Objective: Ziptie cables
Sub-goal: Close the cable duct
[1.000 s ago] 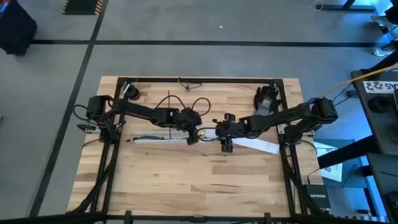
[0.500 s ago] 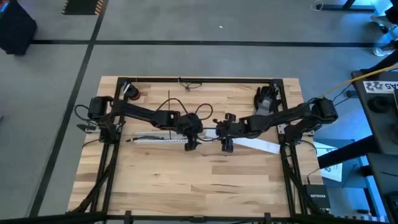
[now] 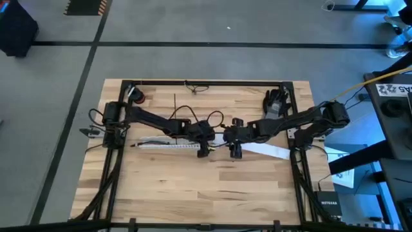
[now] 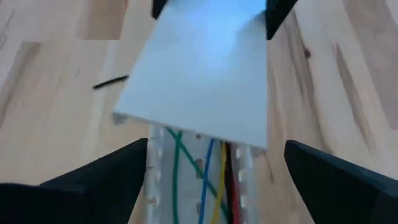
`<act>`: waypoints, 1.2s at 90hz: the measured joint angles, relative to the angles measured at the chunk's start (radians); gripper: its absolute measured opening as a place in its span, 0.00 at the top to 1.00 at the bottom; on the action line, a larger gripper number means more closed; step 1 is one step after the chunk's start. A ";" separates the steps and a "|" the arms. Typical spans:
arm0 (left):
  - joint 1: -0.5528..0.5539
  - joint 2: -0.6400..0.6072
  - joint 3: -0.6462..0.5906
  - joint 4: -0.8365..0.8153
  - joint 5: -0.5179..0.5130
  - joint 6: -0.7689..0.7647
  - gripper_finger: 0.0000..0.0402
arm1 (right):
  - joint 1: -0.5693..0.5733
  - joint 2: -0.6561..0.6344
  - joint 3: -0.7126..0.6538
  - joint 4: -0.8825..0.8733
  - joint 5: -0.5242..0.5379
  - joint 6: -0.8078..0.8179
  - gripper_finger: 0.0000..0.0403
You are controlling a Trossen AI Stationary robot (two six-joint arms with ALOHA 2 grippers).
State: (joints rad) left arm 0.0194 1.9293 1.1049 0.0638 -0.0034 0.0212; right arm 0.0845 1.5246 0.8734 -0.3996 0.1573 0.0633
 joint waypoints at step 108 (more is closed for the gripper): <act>-0.020 0.029 0.000 0.005 -0.002 -0.011 0.41 | -0.053 0.090 0.000 0.041 -0.192 -0.067 0.44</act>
State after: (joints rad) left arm -0.0011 1.9579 1.1049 0.0692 -0.0056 0.0103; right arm 0.0320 1.6146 0.8734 -0.3585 -0.0351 -0.0034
